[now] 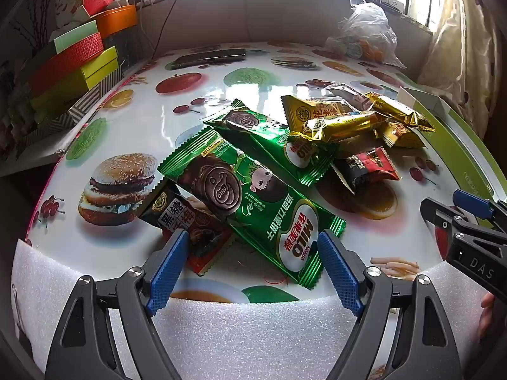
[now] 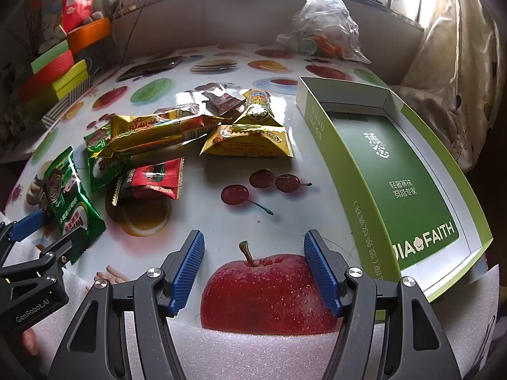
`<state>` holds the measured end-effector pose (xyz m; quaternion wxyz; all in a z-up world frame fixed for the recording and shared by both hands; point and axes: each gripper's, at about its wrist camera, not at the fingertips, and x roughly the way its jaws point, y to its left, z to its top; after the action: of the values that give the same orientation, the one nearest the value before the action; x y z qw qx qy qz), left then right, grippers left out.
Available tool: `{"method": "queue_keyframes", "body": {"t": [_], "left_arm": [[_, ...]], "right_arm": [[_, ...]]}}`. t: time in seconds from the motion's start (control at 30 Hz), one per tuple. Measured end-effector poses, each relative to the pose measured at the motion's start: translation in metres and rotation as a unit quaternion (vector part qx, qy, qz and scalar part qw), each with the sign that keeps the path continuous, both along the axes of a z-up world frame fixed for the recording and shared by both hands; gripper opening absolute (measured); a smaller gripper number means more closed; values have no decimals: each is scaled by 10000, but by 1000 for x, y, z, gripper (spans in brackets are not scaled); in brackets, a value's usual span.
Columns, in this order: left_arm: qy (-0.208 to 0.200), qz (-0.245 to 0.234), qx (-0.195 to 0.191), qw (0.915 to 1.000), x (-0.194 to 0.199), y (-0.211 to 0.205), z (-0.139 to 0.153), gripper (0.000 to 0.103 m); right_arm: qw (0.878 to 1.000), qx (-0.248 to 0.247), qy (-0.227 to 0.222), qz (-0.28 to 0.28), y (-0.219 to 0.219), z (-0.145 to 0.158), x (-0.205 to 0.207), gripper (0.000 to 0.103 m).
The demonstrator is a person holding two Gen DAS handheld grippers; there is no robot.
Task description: Organize snacks
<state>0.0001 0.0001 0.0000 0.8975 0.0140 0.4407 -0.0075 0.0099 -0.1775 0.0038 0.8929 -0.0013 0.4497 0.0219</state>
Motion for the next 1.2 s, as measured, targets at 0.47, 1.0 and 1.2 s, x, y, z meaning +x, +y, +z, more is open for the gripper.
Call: {"method": "queue_keyframes", "body": {"t": [0.47,1.0,1.2], "left_arm": [[3,26,-38,10000,0,2,-2,83],[27,97,-43,9999,0,1,-1,83],[33,98,-48,9999,0,2,-1,83]], "right_arm": [[10000,2,5,-8,0,1,0,66],[9998,-16,23,-179,-2,3,-4,66],[9998,-19,19,-176,-2,3,-5,66]]}}
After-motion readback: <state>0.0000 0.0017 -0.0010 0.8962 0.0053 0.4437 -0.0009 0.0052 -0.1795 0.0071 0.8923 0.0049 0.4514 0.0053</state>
